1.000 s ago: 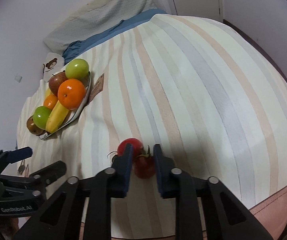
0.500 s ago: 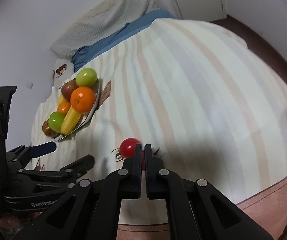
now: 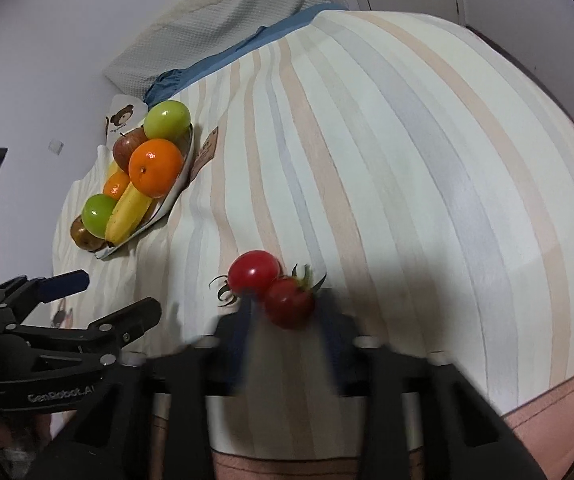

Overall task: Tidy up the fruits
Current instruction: 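Lower the right tool to the cherry tomatoes and close on them, then carry the cherry tomatoes with the right tool onto the plate and open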

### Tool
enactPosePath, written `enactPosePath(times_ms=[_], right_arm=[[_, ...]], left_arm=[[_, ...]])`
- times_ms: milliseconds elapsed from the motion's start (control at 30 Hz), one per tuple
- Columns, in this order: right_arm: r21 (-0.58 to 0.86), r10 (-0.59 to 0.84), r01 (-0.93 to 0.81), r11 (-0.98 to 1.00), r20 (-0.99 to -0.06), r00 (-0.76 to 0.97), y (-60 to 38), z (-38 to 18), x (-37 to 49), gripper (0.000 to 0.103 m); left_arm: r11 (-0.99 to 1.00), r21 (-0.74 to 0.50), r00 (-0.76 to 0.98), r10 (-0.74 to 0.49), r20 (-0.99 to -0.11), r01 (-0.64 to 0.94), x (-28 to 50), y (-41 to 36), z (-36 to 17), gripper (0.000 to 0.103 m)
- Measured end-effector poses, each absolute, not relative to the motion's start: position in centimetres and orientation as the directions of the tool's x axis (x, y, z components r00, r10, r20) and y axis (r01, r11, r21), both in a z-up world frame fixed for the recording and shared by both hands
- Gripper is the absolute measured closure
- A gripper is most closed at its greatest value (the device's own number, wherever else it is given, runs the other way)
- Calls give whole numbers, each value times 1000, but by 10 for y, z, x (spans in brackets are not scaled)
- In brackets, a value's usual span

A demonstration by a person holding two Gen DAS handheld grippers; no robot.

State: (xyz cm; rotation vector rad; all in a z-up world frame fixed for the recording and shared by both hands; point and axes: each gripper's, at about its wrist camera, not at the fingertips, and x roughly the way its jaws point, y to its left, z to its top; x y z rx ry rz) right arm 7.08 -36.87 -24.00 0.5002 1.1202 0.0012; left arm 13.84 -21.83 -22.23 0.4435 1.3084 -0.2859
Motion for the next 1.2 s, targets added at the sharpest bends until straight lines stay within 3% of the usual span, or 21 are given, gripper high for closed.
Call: enactPosePath(times_ms=[533,667,733,1000,1100,1200], right_arm=[[302,111,370,879,-882,458,-417,-220,26,74],[309,106,398,864,-883,456,-423,-225,21,74],[311,107,405,860,-885,454,-423,-227,21,74],[314,106,414,854,-886,451,-424,-231,21,74],[314,106,415,854,-886,452,-423,-230,21,74],[311,102,415,855,-885,454,-422,-229,22,74]], left_arm=[[766,1,124,-103,-987,643,132,-303,-238,10],[742,0,99,-89,-991,671,130,-314,-251,33],[739,-1,104,-97,-990,674,130,-317,-253,35],[743,-16,106,-116,-988,669,133,-330,-249,66],[749,-18,108,-119,-987,663,130,-332,-246,74],[756,-17,115,-122,-986,655,133,-326,-245,75]])
